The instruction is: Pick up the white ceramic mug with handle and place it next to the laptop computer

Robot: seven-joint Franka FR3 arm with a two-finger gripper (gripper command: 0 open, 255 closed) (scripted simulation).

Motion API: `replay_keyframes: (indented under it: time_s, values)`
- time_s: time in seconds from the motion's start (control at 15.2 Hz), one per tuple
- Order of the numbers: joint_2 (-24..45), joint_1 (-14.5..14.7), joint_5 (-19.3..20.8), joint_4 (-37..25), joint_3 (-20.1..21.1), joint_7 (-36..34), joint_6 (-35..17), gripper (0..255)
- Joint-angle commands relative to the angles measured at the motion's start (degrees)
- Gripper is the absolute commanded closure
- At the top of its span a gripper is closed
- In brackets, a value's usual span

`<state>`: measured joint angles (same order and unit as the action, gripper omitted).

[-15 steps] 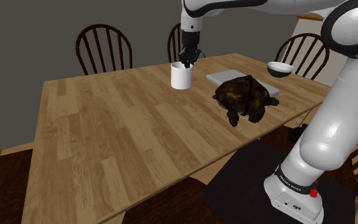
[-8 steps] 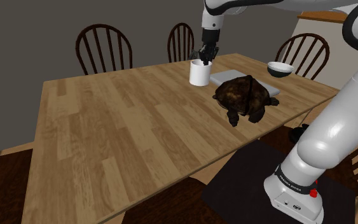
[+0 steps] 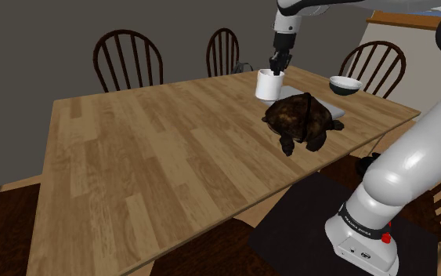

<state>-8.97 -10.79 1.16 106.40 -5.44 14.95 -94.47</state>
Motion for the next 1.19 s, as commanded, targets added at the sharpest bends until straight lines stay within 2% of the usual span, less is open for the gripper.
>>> replay_keyframes:
  time_s: [0.0,0.59,1.12]
  values:
    - [-1.00,-1.08,0.51,0.85,-1.40,2.46,0.19,255]
    - [-1.45,-6.36,2.51,-0.33,-8.71,14.77,1.41,255]
    - [2.40,-11.01,2.89,-5.85,-15.60,26.49,2.67,255]
